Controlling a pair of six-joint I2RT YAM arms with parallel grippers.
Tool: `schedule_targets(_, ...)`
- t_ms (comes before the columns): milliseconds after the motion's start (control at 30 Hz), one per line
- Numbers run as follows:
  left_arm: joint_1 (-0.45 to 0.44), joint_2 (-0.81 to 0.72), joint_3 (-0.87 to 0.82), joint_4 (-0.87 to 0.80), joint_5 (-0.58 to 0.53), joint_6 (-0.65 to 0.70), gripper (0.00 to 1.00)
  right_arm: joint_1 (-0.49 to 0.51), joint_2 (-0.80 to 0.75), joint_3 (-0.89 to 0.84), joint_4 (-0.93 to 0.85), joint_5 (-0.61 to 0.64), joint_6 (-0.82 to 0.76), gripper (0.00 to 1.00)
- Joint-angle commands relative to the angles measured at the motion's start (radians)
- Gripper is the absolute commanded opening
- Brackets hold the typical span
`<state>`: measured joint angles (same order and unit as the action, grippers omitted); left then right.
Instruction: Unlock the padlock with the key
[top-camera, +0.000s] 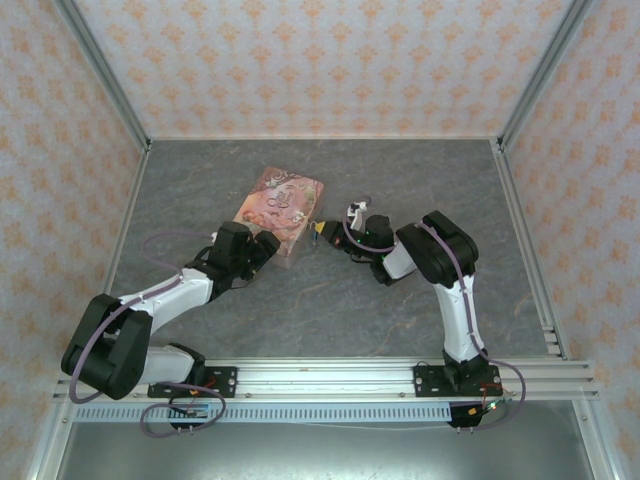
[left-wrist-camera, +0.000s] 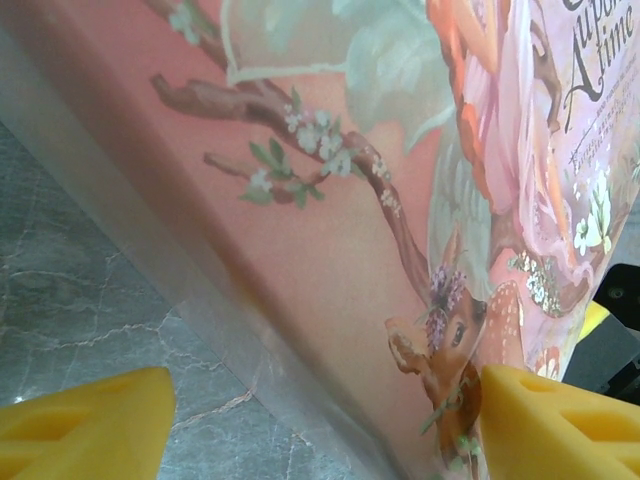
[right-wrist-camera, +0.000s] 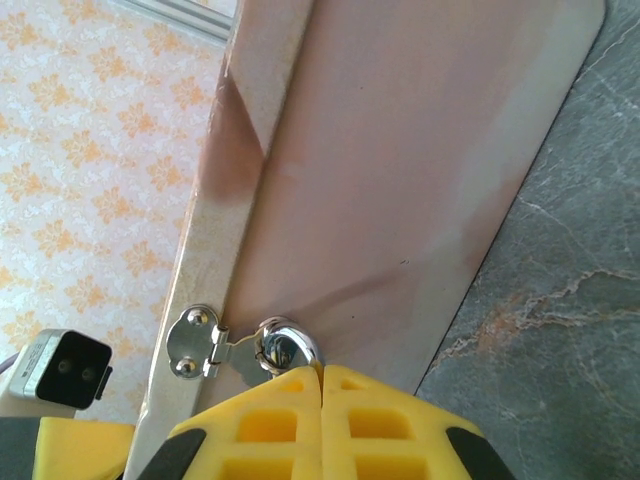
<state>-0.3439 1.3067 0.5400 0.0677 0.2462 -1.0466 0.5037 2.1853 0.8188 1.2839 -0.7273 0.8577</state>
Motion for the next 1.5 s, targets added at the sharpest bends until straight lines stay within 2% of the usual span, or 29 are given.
schedule_targets(0,0.009,0.021,-0.063,-0.216,-0.031,0.028,0.78,-0.018,-0.017,0.036,0.066,0.124,0.009,0.0)
schedule_targets(400,0.01,0.021,-0.057,-0.189,-0.003,0.04,0.79,0.014,0.008,0.048,0.078,0.094,0.026,0.0)
schedule_targets(533,0.01,0.01,-0.058,-0.205,-0.021,0.04,0.8,0.004,-0.013,0.041,0.063,0.063,-0.036,0.01)
schedule_targets(567,0.009,0.007,-0.057,-0.211,-0.026,0.042,0.8,-0.002,-0.018,0.04,0.064,0.046,-0.05,0.06)
schedule_targets(667,0.01,-0.004,-0.054,-0.234,-0.042,0.042,0.8,-0.031,-0.01,0.036,0.112,-0.017,-0.069,0.31)
schedule_targets(767,0.016,-0.009,-0.051,-0.25,-0.048,0.041,0.8,-0.041,-0.007,0.043,0.094,-0.081,-0.109,0.46)
schedule_targets(867,0.03,-0.027,-0.05,-0.26,-0.032,0.048,0.81,-0.039,-0.019,0.029,0.067,-0.095,-0.149,0.57)
schedule_targets(967,0.04,-0.075,-0.01,-0.306,-0.02,0.102,0.82,-0.038,-0.049,0.002,0.018,-0.081,-0.198,0.64)
schedule_targets(1100,0.079,-0.162,0.104,-0.494,-0.058,0.204,0.88,-0.039,-0.084,-0.016,-0.041,-0.075,-0.248,0.66)
schedule_targets(1233,0.114,-0.232,0.209,-0.572,-0.05,0.28,0.93,-0.039,-0.103,-0.028,-0.06,-0.063,-0.267,0.68)
schedule_targets(1367,0.115,-0.181,0.352,-0.58,0.007,0.349,0.94,-0.034,-0.101,-0.03,-0.055,-0.065,-0.265,0.7)
schedule_targets(1467,0.115,-0.08,0.422,-0.501,0.073,0.365,0.93,-0.027,-0.095,-0.027,-0.039,-0.073,-0.261,0.71)
